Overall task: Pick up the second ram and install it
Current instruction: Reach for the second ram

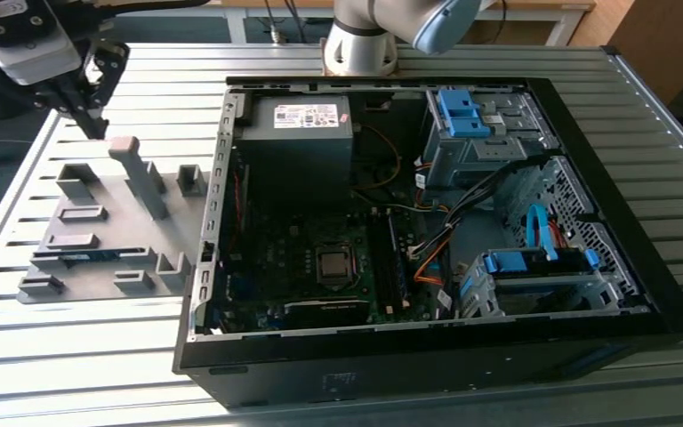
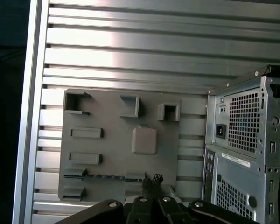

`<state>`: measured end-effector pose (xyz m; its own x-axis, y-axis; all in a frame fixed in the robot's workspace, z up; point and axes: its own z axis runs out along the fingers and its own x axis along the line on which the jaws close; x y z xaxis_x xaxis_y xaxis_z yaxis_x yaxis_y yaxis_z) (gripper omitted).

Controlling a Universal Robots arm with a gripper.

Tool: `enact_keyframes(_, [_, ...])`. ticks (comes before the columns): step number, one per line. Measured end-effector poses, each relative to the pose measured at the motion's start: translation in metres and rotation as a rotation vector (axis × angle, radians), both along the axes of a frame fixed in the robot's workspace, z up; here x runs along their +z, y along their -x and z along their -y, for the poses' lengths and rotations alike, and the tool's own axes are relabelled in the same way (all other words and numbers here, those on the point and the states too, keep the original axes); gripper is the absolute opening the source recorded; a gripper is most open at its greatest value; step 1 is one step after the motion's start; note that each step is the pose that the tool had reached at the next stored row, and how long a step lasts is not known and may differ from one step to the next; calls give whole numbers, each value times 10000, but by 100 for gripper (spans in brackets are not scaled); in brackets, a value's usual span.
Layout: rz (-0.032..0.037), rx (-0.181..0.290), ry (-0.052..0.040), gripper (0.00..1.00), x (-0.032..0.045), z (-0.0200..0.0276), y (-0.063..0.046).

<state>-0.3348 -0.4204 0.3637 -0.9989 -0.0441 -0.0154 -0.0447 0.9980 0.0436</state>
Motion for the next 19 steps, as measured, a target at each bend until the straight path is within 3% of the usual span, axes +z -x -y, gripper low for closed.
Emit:
enact_keyframes(3, [-1,11,42,11,-4,4,55])
enact_keyframes(6, [-1,23,204,11,-6,4,85])
enact_keyframes(11, [-4,27,240,11,-12,5,123])
enact_keyframes(14, [-4,29,377,11,-14,5,156])
enact_keyframes(19, [-3,29,382,11,-27,17,233])
